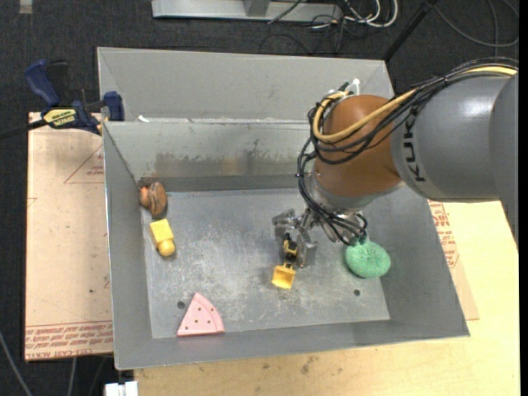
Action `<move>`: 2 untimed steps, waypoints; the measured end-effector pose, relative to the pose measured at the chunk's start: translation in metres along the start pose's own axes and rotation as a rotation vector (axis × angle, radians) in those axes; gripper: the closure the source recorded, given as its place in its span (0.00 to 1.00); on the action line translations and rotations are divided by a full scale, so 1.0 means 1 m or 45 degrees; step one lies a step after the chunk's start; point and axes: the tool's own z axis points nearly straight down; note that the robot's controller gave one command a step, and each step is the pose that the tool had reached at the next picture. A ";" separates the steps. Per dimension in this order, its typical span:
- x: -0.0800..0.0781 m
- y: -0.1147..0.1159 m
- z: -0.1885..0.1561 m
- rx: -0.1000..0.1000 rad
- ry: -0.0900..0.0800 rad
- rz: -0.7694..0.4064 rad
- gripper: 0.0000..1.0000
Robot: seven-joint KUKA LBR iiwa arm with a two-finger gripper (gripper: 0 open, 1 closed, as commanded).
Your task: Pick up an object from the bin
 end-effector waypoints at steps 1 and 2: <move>0.000 0.000 0.000 0.000 0.000 0.000 1.00; 0.012 0.033 -0.204 0.000 0.001 -0.008 1.00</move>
Offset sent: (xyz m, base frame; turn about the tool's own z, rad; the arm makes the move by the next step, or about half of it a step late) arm -0.0362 0.0410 0.3205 -0.0073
